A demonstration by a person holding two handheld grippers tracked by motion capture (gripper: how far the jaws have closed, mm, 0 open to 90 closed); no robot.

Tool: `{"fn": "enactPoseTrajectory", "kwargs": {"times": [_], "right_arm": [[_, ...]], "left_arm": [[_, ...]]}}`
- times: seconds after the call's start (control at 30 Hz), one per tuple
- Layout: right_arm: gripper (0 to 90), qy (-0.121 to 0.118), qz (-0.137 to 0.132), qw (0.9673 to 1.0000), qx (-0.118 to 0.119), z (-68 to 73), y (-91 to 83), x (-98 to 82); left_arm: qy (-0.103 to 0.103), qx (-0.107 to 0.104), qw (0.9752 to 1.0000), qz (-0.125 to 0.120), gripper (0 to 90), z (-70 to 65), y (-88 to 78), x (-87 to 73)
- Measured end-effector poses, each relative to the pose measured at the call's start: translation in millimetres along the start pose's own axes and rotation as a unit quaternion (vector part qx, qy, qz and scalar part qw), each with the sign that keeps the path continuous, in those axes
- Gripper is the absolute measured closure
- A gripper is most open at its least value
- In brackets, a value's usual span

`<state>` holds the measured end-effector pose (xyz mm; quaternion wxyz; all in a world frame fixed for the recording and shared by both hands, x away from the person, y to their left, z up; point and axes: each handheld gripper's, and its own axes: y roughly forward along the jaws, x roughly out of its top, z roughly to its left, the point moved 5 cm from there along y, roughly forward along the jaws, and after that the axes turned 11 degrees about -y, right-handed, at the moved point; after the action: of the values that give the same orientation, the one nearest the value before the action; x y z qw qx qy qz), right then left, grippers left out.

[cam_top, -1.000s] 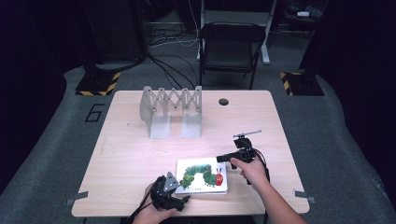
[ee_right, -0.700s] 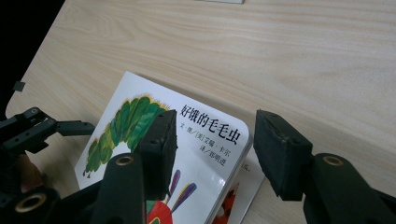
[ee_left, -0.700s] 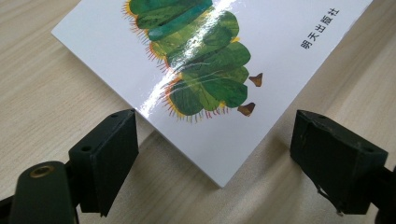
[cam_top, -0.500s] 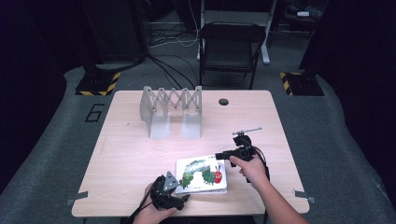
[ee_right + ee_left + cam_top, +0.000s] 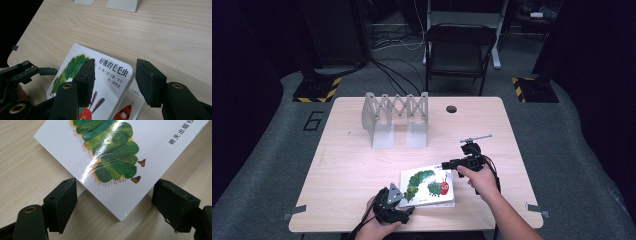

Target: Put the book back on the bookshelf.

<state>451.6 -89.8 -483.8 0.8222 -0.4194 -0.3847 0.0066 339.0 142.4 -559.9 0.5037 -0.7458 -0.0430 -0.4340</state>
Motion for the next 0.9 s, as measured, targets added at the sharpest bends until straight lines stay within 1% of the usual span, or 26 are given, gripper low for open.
{"fn": "enactPoseTrajectory", "kwargs": {"times": [0.03, 0.07, 0.1, 0.2, 0.23, 0.3, 0.37, 0.5, 0.53, 0.6, 0.67, 0.7, 0.77, 0.9], "right_arm": [[50.1, 0.001, 0.000, 1.0000, 0.000, 1.0, -0.6, 0.7], [50.1, -0.003, -0.001, 1.0000, -0.002, 1.0, -1.0, 1.4], [50.1, -0.001, -0.001, 1.0000, -0.002, 2.1, -1.6, 2.3], [50.2, -0.005, -0.002, 1.0000, -0.001, 3.7, -2.7, 4.0], [50.2, -0.003, -0.002, 1.0000, -0.001, 4.3, -2.9, 4.5], [50.3, -0.006, -0.002, 1.0000, -0.001, 4.4, -2.9, 4.9], [50.3, -0.005, -0.001, 1.0000, -0.002, 4.2, -2.6, 4.9], [50.4, 0.001, 0.001, 1.0000, -0.005, -0.3, 2.2, 1.7], [50.3, -0.004, 0.002, 1.0000, -0.007, -2.2, 3.2, 0.7], [50.4, 0.006, 0.006, 0.9999, -0.007, -1.5, 4.5, -0.7], [50.4, 0.003, 0.009, 0.9999, -0.006, -2.3, 4.5, -1.6], [50.5, 0.008, 0.007, 0.9999, -0.004, -3.2, 4.9, -2.3], [50.7, 0.011, 0.008, 0.9999, -0.003, -3.1, 5.0, -3.2], [50.8, 0.008, 0.011, 0.9999, -0.006, -3.2, 6.4, -5.7]], "left_arm": [[-0.001, -0.001, 1.0000, -0.002, 20.0, 0.1, 0.4, 0.2], [-0.001, -0.001, 1.0000, -0.002, 20.0, 0.1, 0.4, 0.2], [-0.006, -0.001, 1.0000, -0.004, 20.0, -0.1, 1.1, 0.7], [-0.007, -0.001, 1.0000, -0.005, 20.1, -0.1, 1.1, 0.6], [-0.010, -0.001, 0.9999, -0.010, 20.2, -0.3, 1.6, 0.6], [-0.013, 0.001, 0.9998, -0.012, 20.5, -0.4, 1.5, 0.3], [-0.012, 0.000, 0.9999, -0.012, 20.6, -0.2, 1.4, 0.3], [-0.012, 0.002, 0.9999, -0.009, 21.0, 0.1, 0.7, -0.1], [-0.013, 0.002, 0.9998, -0.011, 21.1, 0.0, 0.8, -0.1], [-0.015, 0.004, 0.9998, -0.011, 21.5, -0.1, 0.7, -0.1], [-0.016, 0.005, 0.9998, -0.011, 21.5, -0.1, 0.8, -0.1], [-0.017, 0.004, 0.9998, -0.014, 21.5, 0.1, 1.2, 0.1], [-0.010, 0.002, 0.9999, -0.005, 21.6, 1.3, -0.1, 0.1], [-0.009, 0.001, 0.9999, -0.005, 21.6, 1.6, -0.1, 0.0]]}}
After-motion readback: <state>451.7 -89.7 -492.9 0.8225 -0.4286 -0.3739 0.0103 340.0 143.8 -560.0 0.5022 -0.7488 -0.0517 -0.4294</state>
